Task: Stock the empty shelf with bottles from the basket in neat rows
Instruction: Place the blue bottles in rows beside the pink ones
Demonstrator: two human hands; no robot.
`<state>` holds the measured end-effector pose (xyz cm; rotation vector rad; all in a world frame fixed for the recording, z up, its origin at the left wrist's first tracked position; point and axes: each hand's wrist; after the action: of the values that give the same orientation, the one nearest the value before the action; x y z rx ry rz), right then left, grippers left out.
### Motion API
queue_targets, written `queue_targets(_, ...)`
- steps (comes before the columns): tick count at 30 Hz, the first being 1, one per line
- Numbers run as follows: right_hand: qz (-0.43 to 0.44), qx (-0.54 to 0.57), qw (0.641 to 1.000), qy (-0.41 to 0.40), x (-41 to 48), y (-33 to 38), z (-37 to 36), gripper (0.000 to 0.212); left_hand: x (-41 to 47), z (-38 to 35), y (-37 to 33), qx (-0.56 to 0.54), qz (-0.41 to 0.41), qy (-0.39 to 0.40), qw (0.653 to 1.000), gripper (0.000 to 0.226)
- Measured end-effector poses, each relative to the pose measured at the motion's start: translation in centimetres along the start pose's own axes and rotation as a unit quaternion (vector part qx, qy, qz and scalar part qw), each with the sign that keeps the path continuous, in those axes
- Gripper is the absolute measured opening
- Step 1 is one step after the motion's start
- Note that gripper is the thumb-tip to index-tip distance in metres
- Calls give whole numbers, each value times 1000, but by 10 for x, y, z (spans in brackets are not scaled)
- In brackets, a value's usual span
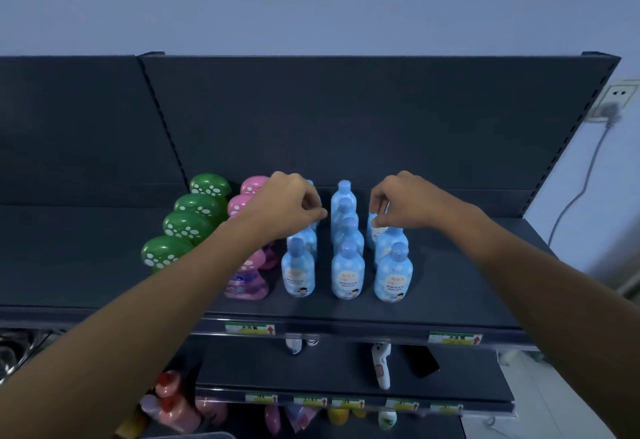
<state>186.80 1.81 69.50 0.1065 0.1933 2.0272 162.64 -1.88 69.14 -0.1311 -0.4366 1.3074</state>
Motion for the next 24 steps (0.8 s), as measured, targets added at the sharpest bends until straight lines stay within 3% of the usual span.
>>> queue_targets(11,11,-9,999,-30,-6,159,-33,8,-97,46,115,-1,-11,13,1000,19)
queue_targets(24,6,50,996,73,-5,327,-162,10,-234,33,270,-30,58,135,989,16)
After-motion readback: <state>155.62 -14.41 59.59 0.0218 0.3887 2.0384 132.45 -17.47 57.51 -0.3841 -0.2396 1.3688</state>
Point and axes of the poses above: each hand's wrist, its own x-axis towards the middle knuckle, its own z-axis out of the back of the hand, y = z × x, and after that the axes turned 2 degrees about z, right-handed
